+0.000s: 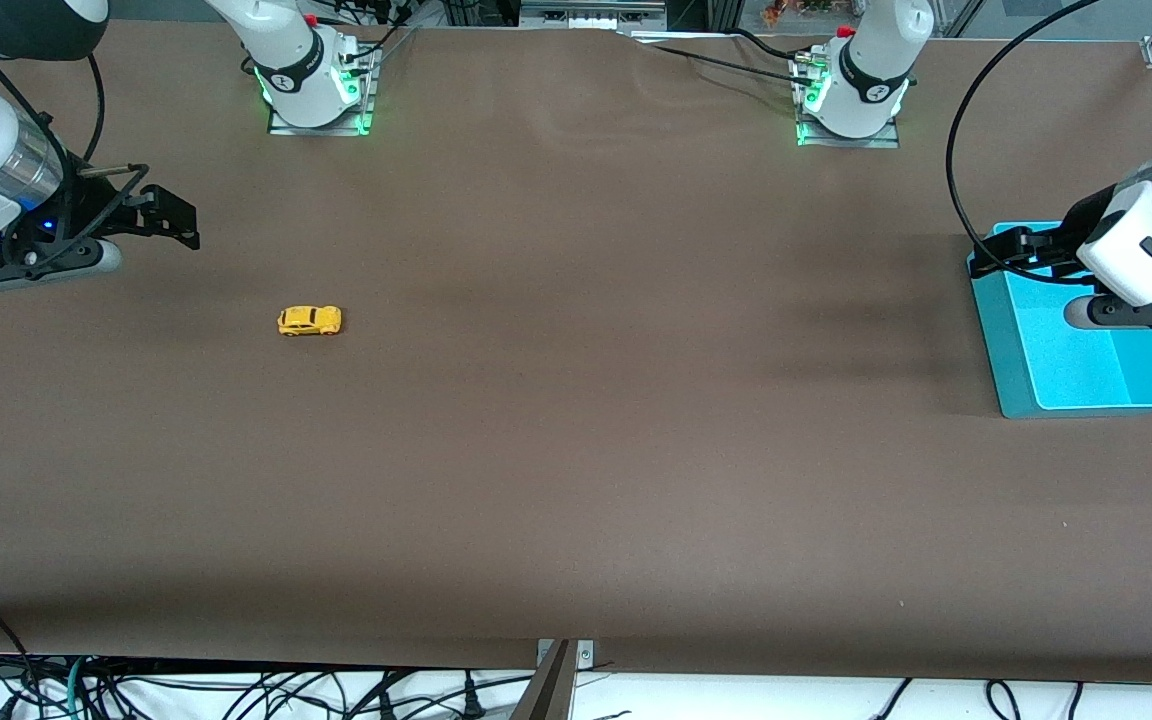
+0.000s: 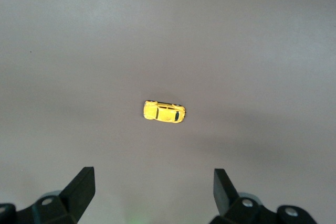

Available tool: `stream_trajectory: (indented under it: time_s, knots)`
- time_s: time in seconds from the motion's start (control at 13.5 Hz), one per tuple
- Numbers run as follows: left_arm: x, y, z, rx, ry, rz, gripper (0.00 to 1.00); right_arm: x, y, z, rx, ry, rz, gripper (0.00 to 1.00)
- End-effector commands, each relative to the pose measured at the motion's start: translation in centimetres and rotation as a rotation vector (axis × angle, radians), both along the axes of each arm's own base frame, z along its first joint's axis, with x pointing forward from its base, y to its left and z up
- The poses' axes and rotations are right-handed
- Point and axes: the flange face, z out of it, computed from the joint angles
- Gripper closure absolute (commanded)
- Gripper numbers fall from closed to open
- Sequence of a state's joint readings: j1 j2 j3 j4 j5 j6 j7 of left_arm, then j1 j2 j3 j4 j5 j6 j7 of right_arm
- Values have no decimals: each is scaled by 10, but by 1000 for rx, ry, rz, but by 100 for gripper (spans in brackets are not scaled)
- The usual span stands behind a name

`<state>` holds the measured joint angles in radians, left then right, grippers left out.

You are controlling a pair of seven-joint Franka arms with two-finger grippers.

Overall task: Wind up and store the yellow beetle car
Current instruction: 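Move the right gripper down over the yellow beetle car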

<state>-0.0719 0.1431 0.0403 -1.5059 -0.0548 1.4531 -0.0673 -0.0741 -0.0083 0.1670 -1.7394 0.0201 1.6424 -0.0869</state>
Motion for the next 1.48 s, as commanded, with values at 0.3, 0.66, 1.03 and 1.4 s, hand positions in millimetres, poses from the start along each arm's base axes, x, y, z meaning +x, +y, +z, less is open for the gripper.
stream_trajectory:
  time_s: [0.3,0.66,1.03,1.4]
  knots:
    - [3,2,5,14,-5,-20,0,-6,6,-15,10,26,1,0]
    - [3,3,5,25,-6,-23,0,-9,12,-76,24,22,129,0]
    - [4,2,3,16,-2,-20,0,-21,11,-144,54,11,442,0]
    - [4,2,3,15,-2,-20,0,-36,7,-219,76,-46,818,0]
